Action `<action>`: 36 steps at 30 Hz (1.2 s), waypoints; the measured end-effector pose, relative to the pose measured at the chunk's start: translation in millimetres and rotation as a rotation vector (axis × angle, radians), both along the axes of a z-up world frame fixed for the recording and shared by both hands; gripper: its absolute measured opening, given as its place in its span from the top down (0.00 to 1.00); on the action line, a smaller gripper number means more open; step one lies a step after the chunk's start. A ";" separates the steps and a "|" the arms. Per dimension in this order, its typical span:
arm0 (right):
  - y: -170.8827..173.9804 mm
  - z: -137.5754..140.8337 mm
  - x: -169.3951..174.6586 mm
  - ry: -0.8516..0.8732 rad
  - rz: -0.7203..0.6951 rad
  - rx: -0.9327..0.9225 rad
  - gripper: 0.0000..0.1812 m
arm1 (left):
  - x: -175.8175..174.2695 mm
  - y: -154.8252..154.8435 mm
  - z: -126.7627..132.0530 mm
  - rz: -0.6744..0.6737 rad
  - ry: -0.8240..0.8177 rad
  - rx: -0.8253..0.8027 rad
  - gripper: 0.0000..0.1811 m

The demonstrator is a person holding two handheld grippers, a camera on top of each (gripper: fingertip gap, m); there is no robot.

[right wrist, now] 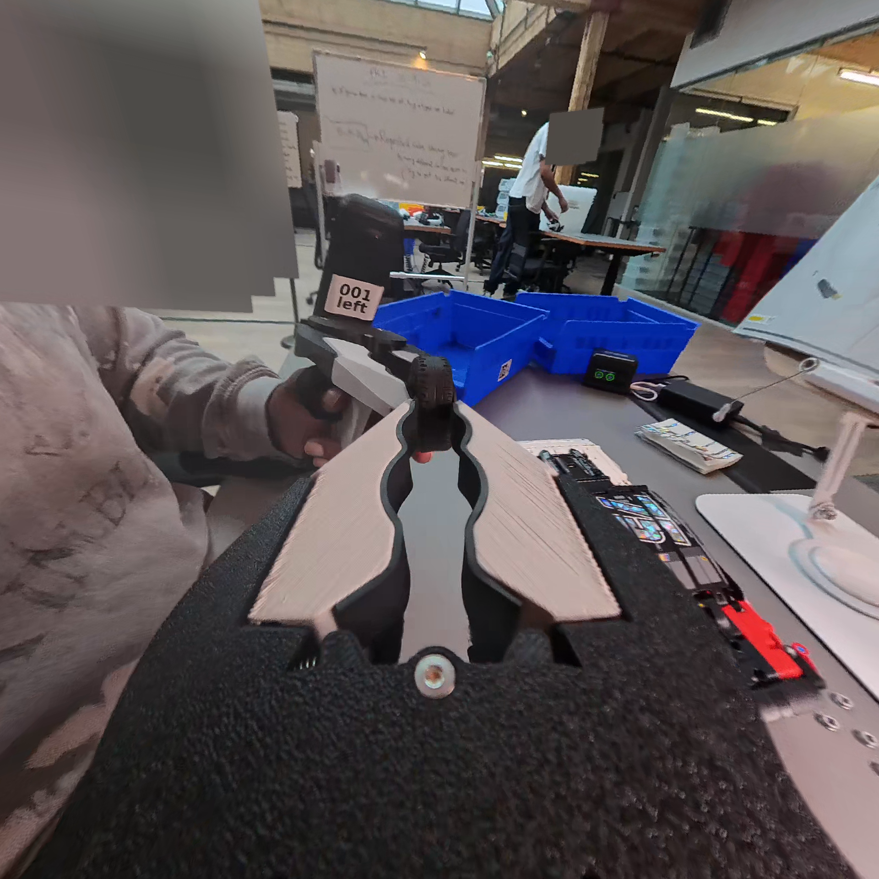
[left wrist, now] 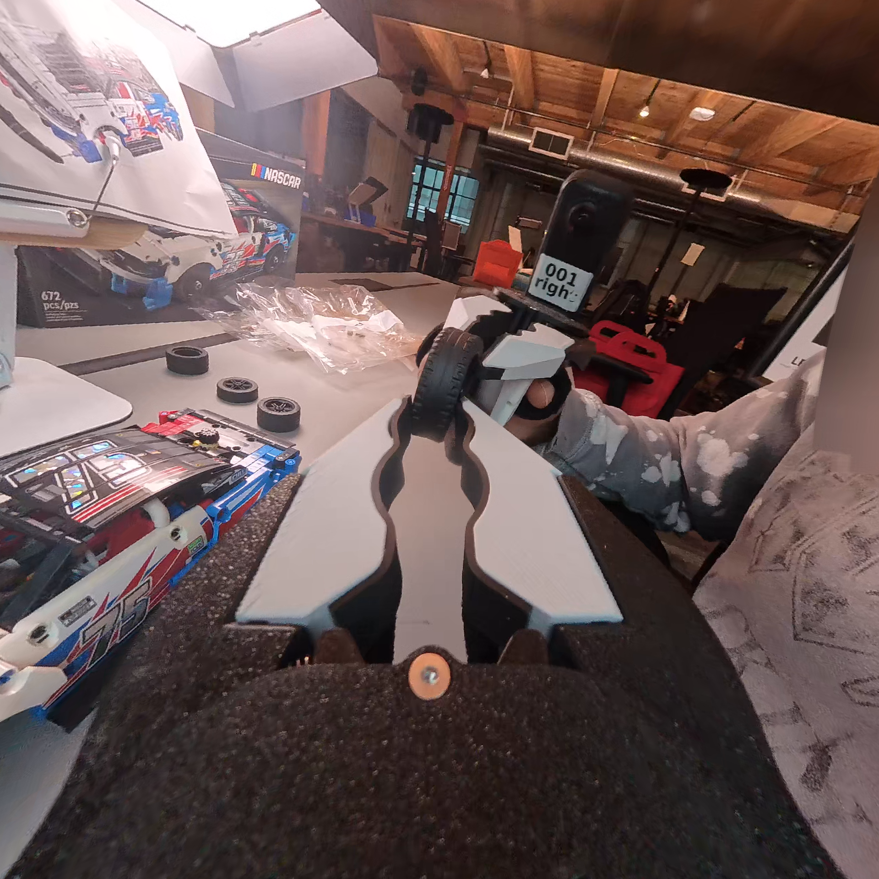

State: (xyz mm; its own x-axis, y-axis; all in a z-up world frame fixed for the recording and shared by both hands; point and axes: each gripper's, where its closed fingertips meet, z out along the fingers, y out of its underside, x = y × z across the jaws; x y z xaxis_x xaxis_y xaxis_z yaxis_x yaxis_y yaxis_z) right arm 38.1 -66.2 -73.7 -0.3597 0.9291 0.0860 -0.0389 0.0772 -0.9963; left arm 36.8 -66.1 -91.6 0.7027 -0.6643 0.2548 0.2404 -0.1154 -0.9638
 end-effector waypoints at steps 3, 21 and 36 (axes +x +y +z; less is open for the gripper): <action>-1.1 -2.5 -0.5 -0.001 -0.043 0.106 0.94 | -0.4 3.3 -5.5 0.018 -0.004 -0.043 0.91; -23.3 12.4 21.6 0.075 -0.008 0.274 0.96 | 13.3 -13.4 8.4 -0.036 -0.024 -0.009 0.92; -22.7 22.5 19.9 0.163 -0.117 0.361 1.00 | 3.4 -13.9 15.7 0.079 0.030 0.042 0.93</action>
State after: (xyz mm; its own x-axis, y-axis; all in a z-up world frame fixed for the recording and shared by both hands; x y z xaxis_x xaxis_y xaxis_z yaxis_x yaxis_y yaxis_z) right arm 58.1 -88.9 -51.2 -0.2085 0.8626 0.4609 -0.1642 0.4337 -0.8860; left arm 40.2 -80.0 -75.8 0.7602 -0.6160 0.2065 0.2184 -0.0570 -0.9742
